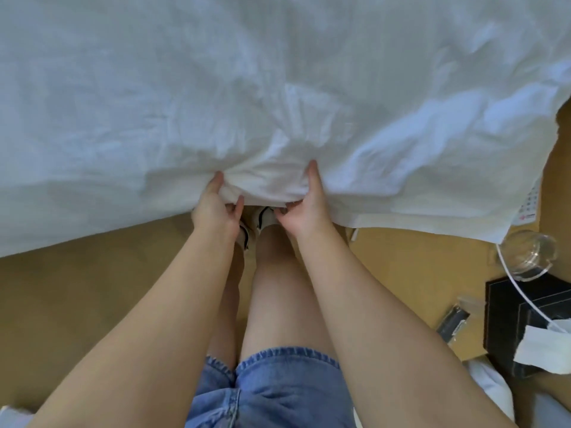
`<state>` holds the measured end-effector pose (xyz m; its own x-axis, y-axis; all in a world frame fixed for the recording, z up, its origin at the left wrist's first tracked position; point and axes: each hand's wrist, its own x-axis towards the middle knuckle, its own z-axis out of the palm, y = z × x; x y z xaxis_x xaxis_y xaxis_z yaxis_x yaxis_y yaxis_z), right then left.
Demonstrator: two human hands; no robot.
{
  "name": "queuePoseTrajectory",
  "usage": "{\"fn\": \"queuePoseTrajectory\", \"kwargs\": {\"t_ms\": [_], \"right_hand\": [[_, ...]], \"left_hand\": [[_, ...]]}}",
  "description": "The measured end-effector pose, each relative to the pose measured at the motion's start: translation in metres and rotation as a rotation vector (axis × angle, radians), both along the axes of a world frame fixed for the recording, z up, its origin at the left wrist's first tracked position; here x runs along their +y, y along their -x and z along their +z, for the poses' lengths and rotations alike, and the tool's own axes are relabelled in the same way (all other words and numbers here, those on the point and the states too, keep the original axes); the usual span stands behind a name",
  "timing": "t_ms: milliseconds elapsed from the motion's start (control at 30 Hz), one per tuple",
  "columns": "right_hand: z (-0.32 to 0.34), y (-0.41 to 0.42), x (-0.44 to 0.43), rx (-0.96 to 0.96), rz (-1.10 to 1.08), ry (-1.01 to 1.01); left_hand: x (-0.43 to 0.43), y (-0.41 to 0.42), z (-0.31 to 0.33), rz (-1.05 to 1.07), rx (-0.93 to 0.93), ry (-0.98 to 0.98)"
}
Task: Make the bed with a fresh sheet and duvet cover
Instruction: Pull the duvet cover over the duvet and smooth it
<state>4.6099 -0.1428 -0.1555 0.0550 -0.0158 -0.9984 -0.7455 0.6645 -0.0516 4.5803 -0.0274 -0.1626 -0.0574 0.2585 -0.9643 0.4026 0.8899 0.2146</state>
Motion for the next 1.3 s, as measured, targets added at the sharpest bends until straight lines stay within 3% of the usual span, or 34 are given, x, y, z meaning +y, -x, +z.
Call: {"fn": "queuePoseTrajectory", "kwargs": {"t_ms": [67,167,300,533,667,867,1000,1200,1300], "right_hand": [[-0.004,-0.012,0.002,-0.076,-0.076,0.036],[0.004,-0.010,-0.007,-0.035,0.000,0.239],[0.025,0.031,-0.018,0.032,0.132,0.452],[0.063,-0.003,0.001,-0.298,-0.100,0.335],[0.059,-0.014,0.016,-0.384,-0.184,0.254],[0.017,0.045,0.059,-0.068,0.195,0.098],[-0.003,0.037,0.089,-0.081,0.222,0.012],[-0.026,0.010,0.120,-0.136,0.021,-0.049],[-0.007,0.017,0.117,-0.191,-0.041,0.035]], "left_hand": [[0.004,0.007,0.008,-0.177,0.008,-0.063],[0.001,0.030,0.036,-0.448,0.037,-0.088],[0.009,0.059,0.073,-0.568,-0.053,-0.123],[0.037,0.030,0.130,-0.699,-0.333,-0.262],[0.069,-0.021,0.085,-0.540,-0.373,-0.237],[0.098,-0.016,0.015,-0.514,-0.244,-0.081],[0.105,0.014,0.008,-0.523,-0.193,-0.154],[0.101,0.039,0.001,-0.102,0.088,-0.121],[0.111,0.039,0.000,0.068,0.011,0.072]]}}
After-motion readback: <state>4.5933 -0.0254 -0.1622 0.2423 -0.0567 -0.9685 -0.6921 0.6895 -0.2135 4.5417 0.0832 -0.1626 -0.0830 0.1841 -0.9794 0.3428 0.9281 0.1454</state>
